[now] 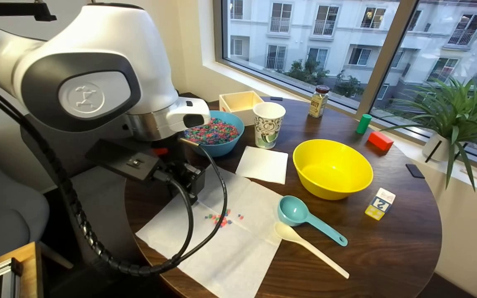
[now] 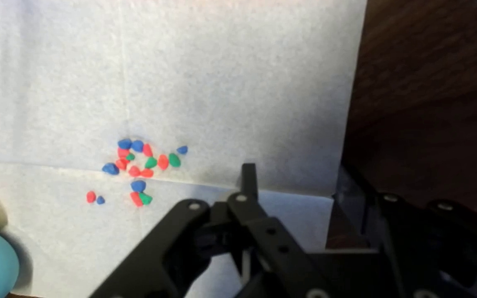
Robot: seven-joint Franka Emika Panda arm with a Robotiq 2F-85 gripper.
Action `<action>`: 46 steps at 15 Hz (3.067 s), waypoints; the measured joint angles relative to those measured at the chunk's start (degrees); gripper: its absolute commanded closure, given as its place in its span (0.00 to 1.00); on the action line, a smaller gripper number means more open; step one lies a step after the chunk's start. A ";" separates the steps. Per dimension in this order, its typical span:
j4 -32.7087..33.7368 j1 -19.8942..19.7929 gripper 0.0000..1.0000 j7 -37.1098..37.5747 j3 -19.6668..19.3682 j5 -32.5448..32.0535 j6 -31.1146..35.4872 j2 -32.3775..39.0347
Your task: Pick up some if the substance in the blue bowl and put it on the white paper towel, fold the paper towel into half from left to right
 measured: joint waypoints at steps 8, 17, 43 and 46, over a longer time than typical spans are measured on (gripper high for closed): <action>0.79 0.02 0.49 0.00 0.00 0.00 0.04 0.79; 2.22 0.03 0.46 -0.03 0.00 0.01 0.06 2.66; 3.81 0.76 1.00 -0.75 0.15 1.50 0.07 4.22; 3.85 0.84 1.00 -1.05 0.17 2.02 0.07 4.23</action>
